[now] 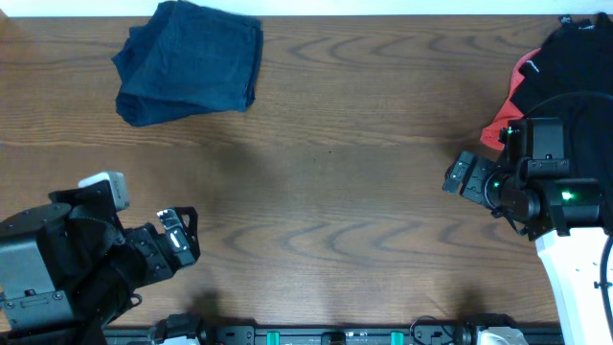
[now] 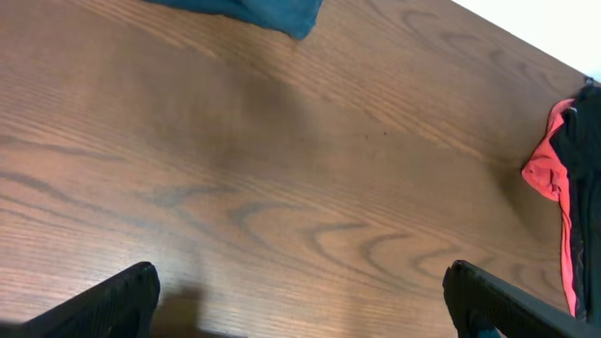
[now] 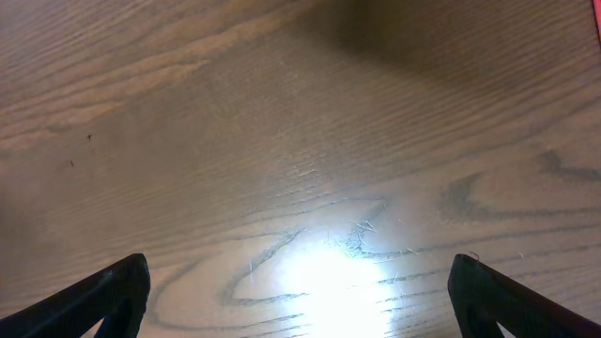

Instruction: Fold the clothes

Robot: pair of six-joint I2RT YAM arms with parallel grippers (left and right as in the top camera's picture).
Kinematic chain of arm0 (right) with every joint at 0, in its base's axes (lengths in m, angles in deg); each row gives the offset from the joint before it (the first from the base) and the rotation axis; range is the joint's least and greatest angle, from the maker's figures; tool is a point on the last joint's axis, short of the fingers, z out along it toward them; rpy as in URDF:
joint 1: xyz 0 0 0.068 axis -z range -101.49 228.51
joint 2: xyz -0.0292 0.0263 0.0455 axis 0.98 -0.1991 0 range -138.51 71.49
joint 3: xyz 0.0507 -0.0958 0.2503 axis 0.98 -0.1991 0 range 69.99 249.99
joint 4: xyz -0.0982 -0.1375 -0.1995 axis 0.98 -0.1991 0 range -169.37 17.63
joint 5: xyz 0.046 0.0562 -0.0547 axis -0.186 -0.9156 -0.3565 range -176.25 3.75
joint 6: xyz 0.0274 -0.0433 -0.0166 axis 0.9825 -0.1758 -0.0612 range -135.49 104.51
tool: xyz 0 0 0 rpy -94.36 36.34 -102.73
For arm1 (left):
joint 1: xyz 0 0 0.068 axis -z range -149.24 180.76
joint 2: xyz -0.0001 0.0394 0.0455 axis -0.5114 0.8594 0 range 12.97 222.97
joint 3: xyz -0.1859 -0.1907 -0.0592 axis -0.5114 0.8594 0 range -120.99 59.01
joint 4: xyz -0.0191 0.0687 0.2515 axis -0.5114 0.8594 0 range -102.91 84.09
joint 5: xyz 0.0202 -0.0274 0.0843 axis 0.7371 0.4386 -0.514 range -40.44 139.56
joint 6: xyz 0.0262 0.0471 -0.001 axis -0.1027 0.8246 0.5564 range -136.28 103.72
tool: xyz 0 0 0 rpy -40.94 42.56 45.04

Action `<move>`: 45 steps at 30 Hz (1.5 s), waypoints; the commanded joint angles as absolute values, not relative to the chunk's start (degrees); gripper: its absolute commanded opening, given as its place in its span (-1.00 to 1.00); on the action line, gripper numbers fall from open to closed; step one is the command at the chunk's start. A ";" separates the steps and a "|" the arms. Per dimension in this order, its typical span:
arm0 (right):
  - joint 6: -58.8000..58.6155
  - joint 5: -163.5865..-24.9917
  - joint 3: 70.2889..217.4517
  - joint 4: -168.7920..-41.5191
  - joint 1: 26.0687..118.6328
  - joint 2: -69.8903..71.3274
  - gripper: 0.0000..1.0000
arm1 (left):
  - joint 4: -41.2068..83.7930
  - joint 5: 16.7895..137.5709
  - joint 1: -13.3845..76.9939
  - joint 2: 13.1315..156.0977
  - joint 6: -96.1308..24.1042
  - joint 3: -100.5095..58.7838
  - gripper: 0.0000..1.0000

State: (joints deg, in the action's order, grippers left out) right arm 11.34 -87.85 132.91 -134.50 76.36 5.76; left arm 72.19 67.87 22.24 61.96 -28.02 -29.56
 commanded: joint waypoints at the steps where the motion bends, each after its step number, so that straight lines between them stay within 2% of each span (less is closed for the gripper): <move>1: 12.32 -87.79 133.24 -134.56 76.10 5.87 0.99 | 73.32 68.66 22.07 61.94 -28.57 -29.12 0.96; 5: 12.32 -87.79 133.24 -134.56 76.10 5.87 0.99 | 73.50 68.39 22.07 59.86 -34.84 -26.79 0.96; 10: 12.32 -87.79 133.24 -134.56 76.10 5.87 0.99 | 67.47 68.44 22.42 51.95 -34.82 -19.49 0.96; 22: 12.32 -87.79 133.24 -134.56 76.10 5.87 0.98 | 29.61 68.48 28.01 26.46 -32.05 15.09 0.96; 32: 12.32 -87.79 133.24 -134.56 76.10 5.87 0.98 | -4.55 68.37 30.00 19.64 -32.00 38.85 0.96; 45: 12.32 -87.79 133.24 -134.56 76.10 5.87 0.99 | -19.98 65.46 29.98 14.75 -25.93 53.12 0.96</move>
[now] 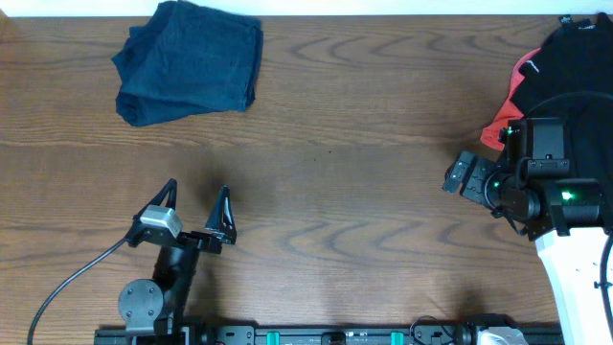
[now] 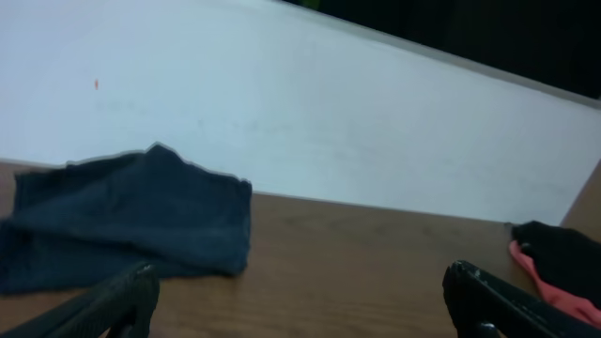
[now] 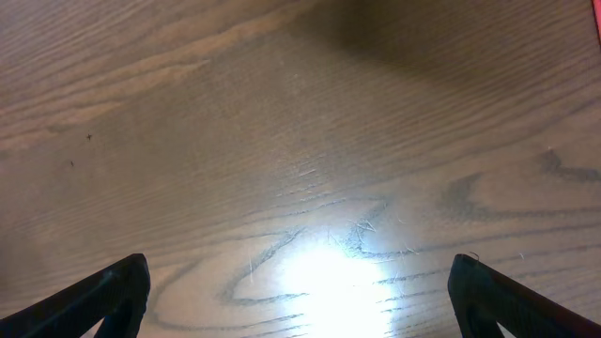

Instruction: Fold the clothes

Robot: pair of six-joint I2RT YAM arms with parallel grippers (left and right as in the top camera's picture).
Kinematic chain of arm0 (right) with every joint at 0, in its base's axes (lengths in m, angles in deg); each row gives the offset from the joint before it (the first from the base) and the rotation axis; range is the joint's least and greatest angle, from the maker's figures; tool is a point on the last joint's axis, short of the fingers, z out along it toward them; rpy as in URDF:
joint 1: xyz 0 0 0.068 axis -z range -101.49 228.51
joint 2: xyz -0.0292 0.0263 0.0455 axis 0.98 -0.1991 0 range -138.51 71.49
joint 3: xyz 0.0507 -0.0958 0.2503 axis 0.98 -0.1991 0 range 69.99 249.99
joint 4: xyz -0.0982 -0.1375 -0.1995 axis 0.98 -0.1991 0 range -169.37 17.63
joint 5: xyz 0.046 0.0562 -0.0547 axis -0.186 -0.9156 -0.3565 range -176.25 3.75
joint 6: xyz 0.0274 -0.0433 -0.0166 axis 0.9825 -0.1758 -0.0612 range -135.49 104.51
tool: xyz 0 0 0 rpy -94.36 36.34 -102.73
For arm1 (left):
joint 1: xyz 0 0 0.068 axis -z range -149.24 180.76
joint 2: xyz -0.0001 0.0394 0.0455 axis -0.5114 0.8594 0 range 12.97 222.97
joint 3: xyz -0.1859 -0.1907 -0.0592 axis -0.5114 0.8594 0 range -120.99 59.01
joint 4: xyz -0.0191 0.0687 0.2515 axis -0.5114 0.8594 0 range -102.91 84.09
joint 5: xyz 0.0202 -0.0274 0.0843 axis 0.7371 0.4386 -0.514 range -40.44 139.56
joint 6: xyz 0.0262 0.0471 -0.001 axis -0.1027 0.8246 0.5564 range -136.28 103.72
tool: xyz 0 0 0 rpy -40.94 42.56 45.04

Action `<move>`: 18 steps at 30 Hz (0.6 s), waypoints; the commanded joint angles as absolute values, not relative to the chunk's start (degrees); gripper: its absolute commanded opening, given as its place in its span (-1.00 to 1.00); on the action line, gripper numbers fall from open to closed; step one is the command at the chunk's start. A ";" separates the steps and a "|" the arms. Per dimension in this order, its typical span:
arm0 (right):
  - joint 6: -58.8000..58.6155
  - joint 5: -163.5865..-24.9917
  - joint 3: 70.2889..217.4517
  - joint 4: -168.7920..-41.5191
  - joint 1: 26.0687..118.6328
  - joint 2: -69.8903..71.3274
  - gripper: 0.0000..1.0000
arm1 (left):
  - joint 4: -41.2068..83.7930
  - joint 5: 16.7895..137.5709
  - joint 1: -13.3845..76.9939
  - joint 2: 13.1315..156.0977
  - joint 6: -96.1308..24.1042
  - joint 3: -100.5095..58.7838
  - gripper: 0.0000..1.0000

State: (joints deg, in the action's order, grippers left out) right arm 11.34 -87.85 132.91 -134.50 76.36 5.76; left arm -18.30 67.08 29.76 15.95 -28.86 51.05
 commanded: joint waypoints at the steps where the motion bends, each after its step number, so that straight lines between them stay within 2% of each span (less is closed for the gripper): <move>1: 12.32 -87.79 133.24 -134.56 76.10 5.87 0.99 | -20.88 64.98 29.98 14.53 -25.93 54.08 0.96; 6: 12.32 -87.79 133.24 -134.56 76.10 5.87 0.98 | -23.57 61.03 29.98 13.50 -25.90 56.55 0.96; 11: 12.32 -87.79 133.24 -134.56 76.10 5.87 0.98 | -23.79 51.96 29.98 13.07 -25.93 58.41 0.96; 18: 12.32 -87.79 133.24 -134.56 76.10 5.87 0.99 | -21.01 48.15 29.94 13.04 -25.73 58.78 0.96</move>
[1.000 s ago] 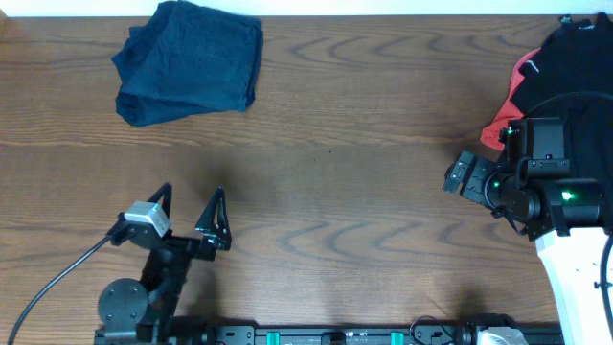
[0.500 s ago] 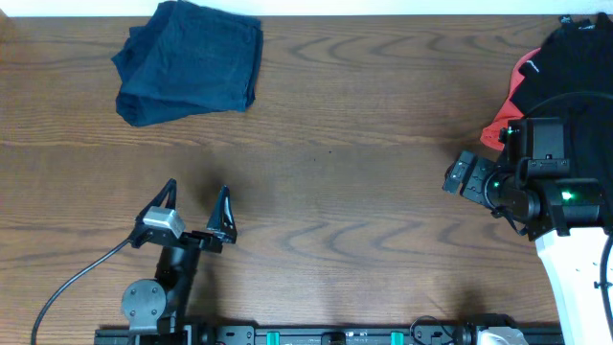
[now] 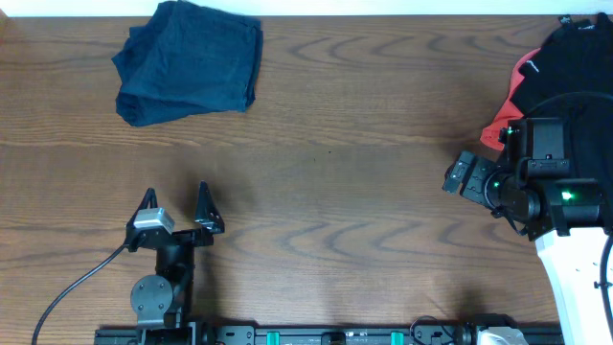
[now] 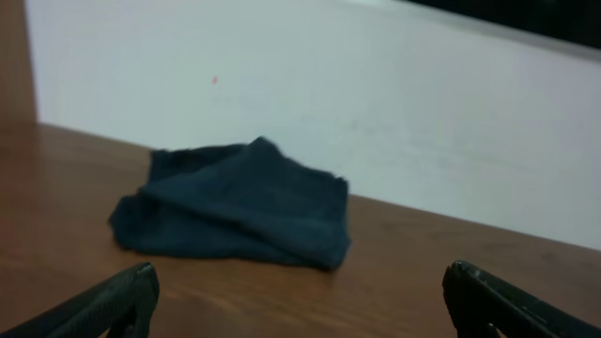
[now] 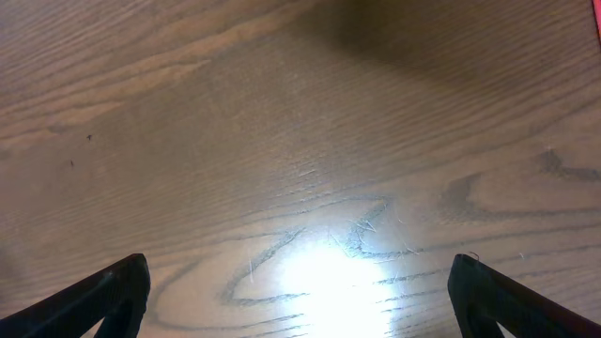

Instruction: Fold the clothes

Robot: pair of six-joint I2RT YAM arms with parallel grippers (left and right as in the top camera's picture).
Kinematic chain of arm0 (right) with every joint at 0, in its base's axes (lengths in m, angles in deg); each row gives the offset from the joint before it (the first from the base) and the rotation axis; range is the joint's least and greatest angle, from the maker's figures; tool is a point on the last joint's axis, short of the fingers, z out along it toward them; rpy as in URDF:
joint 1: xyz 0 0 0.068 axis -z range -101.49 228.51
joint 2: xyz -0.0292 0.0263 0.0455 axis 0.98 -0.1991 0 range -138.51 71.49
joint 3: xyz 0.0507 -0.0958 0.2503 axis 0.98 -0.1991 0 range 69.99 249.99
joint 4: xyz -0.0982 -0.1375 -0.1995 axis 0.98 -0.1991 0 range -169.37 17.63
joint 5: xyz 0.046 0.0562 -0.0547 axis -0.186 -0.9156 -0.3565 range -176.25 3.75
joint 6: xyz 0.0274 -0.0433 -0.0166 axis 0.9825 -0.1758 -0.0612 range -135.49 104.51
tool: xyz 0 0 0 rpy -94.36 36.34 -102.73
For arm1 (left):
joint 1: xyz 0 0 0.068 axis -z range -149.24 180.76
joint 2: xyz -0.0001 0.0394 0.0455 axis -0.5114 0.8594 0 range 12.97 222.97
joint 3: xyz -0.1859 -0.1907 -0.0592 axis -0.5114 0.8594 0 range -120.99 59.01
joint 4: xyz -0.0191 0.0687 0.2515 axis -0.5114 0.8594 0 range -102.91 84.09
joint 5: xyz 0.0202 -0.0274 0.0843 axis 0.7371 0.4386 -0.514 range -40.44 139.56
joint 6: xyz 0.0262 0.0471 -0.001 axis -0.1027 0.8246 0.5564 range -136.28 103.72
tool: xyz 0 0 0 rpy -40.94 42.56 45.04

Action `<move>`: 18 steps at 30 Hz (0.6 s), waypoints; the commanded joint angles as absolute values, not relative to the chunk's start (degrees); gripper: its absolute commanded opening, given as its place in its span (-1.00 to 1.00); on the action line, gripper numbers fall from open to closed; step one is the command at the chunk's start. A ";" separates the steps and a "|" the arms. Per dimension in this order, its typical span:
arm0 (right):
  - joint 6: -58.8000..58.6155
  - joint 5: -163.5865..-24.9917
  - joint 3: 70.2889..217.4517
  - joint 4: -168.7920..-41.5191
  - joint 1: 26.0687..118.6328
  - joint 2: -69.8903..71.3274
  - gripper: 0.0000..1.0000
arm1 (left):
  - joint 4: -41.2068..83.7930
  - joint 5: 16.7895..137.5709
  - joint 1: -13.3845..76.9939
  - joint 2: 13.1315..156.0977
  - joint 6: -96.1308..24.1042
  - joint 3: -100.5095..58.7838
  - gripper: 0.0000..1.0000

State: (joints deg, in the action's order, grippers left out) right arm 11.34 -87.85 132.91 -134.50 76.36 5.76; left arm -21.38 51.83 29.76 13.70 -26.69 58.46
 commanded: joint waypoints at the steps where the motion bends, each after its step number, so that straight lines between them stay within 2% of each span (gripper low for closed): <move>1: 12.32 -87.79 133.24 -134.56 76.10 5.87 0.98 | -20.64 47.39 29.94 13.04 -25.71 58.78 0.96; 9: 12.34 -87.79 133.24 -134.56 76.10 5.87 0.98 | -19.72 46.93 29.94 13.04 -24.86 58.78 0.96; 18: 12.32 -87.79 133.24 -134.56 76.10 5.87 0.99 | -8.90 46.95 29.80 13.22 -24.86 58.78 0.96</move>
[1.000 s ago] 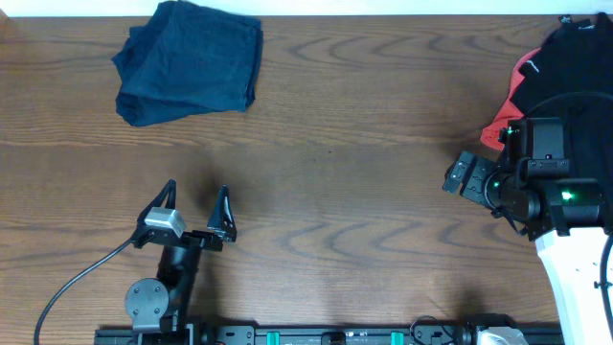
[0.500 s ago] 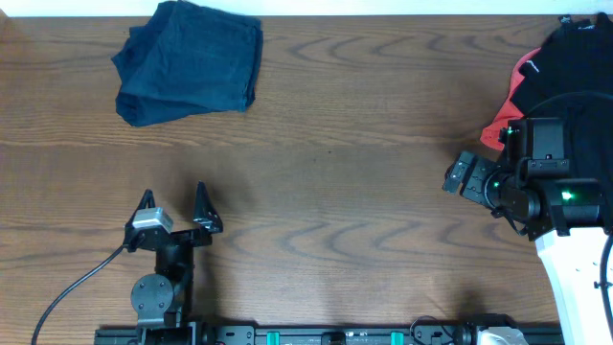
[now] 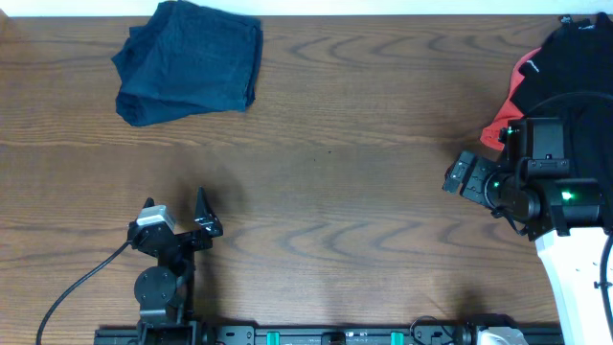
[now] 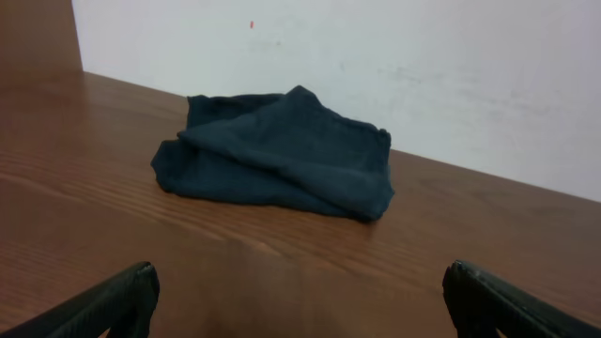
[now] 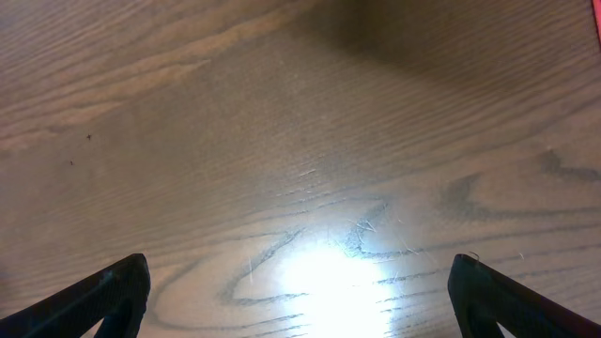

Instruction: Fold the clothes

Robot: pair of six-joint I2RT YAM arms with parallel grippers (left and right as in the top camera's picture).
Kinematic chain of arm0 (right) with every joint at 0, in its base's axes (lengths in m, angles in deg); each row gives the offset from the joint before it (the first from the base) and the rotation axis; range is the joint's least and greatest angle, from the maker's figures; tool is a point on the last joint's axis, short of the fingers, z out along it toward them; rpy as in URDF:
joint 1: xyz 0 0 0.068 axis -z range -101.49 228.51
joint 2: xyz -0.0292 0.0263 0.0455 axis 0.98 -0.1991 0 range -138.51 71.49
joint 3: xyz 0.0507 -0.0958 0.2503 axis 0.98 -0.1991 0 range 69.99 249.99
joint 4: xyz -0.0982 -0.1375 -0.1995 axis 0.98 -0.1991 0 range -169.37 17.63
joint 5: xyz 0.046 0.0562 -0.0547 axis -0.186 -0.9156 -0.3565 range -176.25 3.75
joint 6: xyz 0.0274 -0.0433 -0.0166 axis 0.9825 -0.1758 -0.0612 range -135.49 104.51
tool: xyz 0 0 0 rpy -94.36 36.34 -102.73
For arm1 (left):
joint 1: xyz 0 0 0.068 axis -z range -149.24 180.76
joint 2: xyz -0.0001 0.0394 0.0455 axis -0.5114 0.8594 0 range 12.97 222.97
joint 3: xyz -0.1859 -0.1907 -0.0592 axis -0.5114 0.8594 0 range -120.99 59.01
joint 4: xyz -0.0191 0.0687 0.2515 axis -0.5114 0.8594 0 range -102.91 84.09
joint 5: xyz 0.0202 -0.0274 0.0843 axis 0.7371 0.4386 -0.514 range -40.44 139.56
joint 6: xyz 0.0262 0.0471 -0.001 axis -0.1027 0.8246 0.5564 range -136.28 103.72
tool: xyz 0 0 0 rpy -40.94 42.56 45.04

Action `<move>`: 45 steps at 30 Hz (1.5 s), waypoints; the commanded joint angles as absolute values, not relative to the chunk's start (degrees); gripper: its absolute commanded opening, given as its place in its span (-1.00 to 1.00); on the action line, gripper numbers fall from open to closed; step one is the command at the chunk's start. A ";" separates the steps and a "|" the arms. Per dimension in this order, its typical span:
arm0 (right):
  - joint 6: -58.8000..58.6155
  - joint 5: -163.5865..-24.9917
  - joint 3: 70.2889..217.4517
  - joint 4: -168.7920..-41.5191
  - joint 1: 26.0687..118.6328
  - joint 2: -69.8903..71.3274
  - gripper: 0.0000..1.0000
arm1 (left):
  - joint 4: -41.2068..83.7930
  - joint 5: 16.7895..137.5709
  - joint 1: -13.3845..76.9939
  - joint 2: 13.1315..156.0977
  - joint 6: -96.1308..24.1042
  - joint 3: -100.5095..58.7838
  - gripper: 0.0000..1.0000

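Note:
A folded dark blue garment [image 3: 189, 62] lies at the table's far left; the left wrist view shows it [image 4: 277, 155] ahead, in front of a white wall. At the far right edge sits a heap of black and red clothes [image 3: 560, 57]. My left gripper [image 3: 177, 218] stands near the front edge, pointing toward the back, open and holding nothing [image 4: 300, 305]. My right gripper [image 3: 462, 178] hovers beside the heap, open over bare wood [image 5: 300, 300].
The wooden table [image 3: 364, 115] stretches between the two garments. A white wall [image 4: 423, 75] rises behind its far edge. The right arm's white base [image 3: 575, 278] stands at the front right, and a black rail [image 3: 335, 335] runs along the front edge.
My left gripper has drawn slightly nearer the front edge and turned a little, so the blue garment sits more central in its wrist view. The right arm has not moved.
At first my left arm reached over the front left corner, its open gripper looking down along the table. Then it stood folded at the front edge, pointing level toward the back wall. It has since settled facing the blue garment. My right gripper stayed open beside the heap.

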State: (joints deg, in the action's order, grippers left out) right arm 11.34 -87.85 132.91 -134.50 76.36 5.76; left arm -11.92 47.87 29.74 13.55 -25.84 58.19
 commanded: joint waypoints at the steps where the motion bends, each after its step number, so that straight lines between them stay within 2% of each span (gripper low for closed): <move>1: 12.32 -87.79 133.24 -134.56 76.10 5.87 0.99 | -8.88 46.95 29.83 13.20 -24.86 58.78 0.96; 38: 12.32 -87.79 133.22 -134.56 76.10 5.98 0.99 | -8.88 46.95 29.83 13.20 -24.86 58.78 0.96; 45: 12.32 -87.79 133.19 -134.56 76.10 13.12 0.98 | -8.88 46.95 29.83 13.20 -24.86 58.78 0.96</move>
State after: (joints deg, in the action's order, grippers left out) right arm 11.36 -87.85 132.91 -134.50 76.36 9.14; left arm -11.37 47.85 29.74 13.55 -25.40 57.80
